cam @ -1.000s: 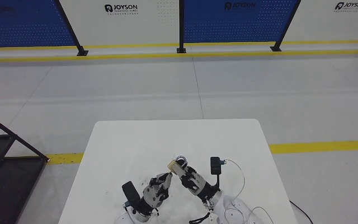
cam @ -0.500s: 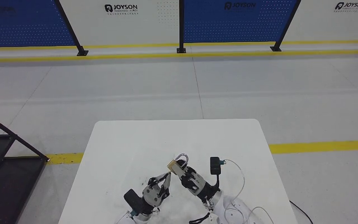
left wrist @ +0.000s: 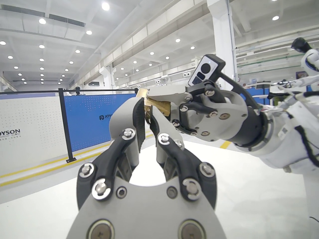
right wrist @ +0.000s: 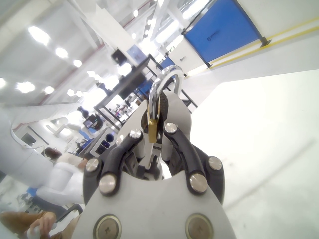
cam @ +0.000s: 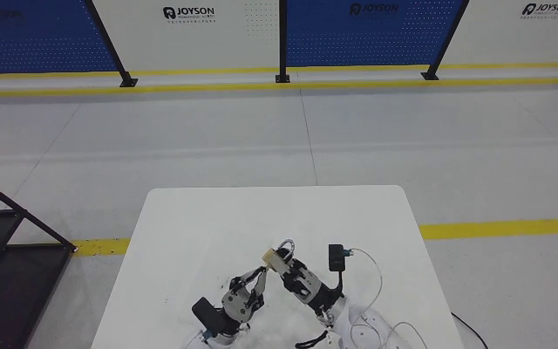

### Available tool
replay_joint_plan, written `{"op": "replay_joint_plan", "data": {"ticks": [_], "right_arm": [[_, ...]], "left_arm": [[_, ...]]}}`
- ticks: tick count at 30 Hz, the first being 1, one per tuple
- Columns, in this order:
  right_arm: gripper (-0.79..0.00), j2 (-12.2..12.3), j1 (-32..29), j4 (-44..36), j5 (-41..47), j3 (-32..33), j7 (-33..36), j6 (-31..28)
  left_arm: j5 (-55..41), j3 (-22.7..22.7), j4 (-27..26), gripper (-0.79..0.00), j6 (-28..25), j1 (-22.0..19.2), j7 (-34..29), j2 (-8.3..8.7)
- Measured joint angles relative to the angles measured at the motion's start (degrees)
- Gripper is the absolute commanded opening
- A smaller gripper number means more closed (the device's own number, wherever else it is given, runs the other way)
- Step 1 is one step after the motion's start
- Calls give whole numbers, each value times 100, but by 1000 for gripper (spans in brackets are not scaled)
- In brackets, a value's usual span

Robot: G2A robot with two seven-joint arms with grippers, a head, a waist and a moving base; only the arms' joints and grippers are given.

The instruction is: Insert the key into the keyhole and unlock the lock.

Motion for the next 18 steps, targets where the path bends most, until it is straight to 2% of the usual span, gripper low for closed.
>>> {"op": "replay_joint_plan", "data": {"ticks": [5, 8, 11, 15, 18], "right_arm": [[-785, -3, 83, 74, 142, 87, -9, 182], [-785, -11, 235, 168, 210, 71, 311, 494], [-785, -45, 519, 302, 111, -67, 906, 1141], [-785, -181, 1051, 625, -130, -514, 1545, 2097], [-785, -307, 1436, 965, -410, -919, 1894, 2678]], "left_arm": [[-297, -245, -193, 0, -742, 302, -351, 115], [-450, -638, -471, 0, -1180, 715, -547, 249], [-557, -1198, -781, 0, -1489, 1219, -753, 402], [-742, -2043, -1082, 0, -1387, 1759, -922, 545], [-940, -2454, -1141, 0, -1195, 1921, -1085, 584]]}}
